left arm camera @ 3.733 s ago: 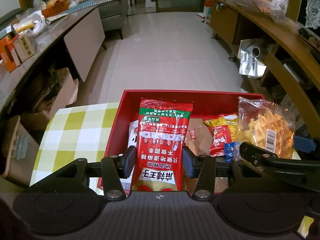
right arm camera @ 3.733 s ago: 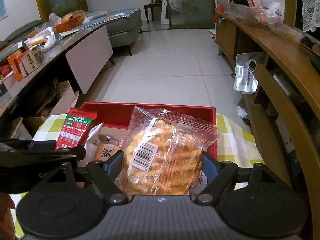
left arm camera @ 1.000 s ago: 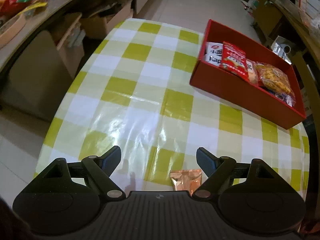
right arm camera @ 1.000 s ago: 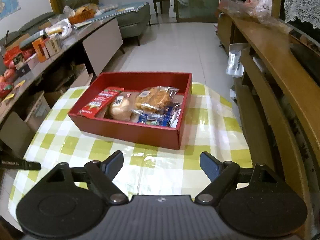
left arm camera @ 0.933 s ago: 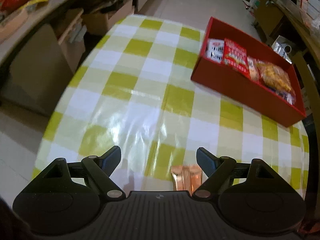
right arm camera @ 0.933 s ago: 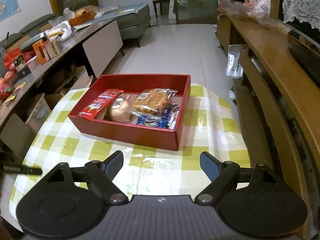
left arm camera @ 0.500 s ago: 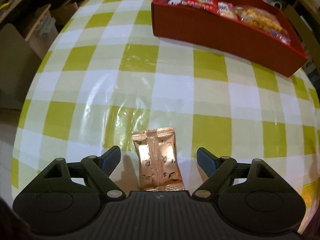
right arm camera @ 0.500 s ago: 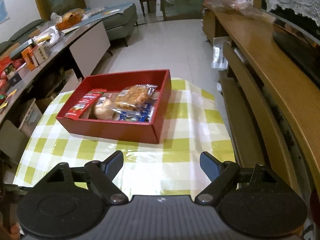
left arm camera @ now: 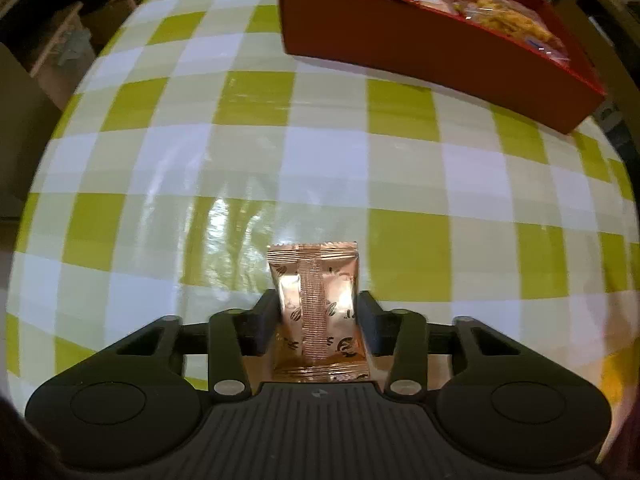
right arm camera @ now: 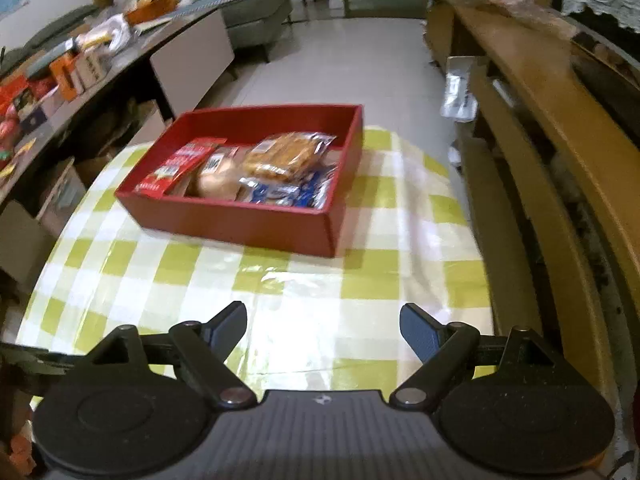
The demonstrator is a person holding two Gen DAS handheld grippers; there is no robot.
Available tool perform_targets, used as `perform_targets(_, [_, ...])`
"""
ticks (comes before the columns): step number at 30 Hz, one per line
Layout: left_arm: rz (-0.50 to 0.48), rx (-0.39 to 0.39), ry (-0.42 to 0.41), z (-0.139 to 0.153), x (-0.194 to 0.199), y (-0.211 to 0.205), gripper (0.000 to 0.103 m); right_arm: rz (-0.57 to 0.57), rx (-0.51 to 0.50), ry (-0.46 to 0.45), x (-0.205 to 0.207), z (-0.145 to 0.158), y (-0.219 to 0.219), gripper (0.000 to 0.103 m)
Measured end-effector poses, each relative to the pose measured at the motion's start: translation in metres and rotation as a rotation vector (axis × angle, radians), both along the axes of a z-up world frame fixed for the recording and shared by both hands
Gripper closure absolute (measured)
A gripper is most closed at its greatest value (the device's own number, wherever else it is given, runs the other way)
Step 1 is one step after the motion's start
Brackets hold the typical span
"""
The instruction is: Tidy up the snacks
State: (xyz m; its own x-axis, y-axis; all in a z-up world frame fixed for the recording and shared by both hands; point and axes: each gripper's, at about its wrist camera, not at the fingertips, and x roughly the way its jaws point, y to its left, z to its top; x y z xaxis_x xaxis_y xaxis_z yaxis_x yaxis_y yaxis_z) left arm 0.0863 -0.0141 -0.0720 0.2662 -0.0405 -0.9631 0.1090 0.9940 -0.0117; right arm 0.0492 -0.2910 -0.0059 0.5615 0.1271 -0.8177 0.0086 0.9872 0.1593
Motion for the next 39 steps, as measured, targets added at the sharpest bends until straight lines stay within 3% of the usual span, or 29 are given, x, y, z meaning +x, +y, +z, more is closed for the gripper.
perform_targets(6, [-0.004,0.008,-0.005,0.0,-0.002,-0.001,0.053,0.094,-0.033,0.051,0.003,-0.015,0.031,0.012])
perform_targets(7, [-0.007,0.008,-0.002,0.0,-0.002,-0.001,0.049,0.108,-0.037,0.056,0.004,-0.017,0.035,0.012])
perform_targets(9, [-0.012,0.023,0.0,-0.001,-0.002,-0.003,0.017,0.126,-0.042,0.064,0.005,-0.019,0.043,0.012])
perform_targets(10, [-0.015,0.038,-0.013,-0.001,-0.003,-0.005,0.015,0.131,-0.045,0.065,0.006,-0.019,0.046,0.012])
perform_targets(13, [-0.035,0.078,-0.02,-0.004,-0.007,-0.011,0.024,0.152,-0.051,0.069,0.008,-0.02,0.055,0.012])
perform_targets(16, [-0.045,0.045,-0.026,-0.003,-0.012,-0.013,0.041,0.166,-0.053,0.075,0.011,-0.021,0.06,0.012])
perform_targets(17, [-0.055,0.034,-0.023,-0.002,-0.012,-0.014,0.051,0.168,-0.054,0.076,0.011,-0.021,0.062,0.012])
perform_targets(18, [-0.06,0.02,-0.016,-0.001,-0.013,-0.014,0.054,0.169,-0.053,0.076,0.012,-0.021,0.063,0.012])
perform_targets(23, [-0.06,-0.003,-0.005,0.001,-0.014,-0.01,0.055,0.211,-0.063,0.097,0.012,-0.027,0.078,0.012])
perform_targets(30, [-0.011,-0.025,-0.057,0.016,-0.003,0.004,0.055,0.224,-0.08,0.119,0.017,-0.037,0.089,0.012])
perform_targets(39, [-0.002,-0.011,-0.055,0.007,0.016,-0.006,0.055,0.205,-0.144,0.165,0.029,-0.066,0.095,0.012])
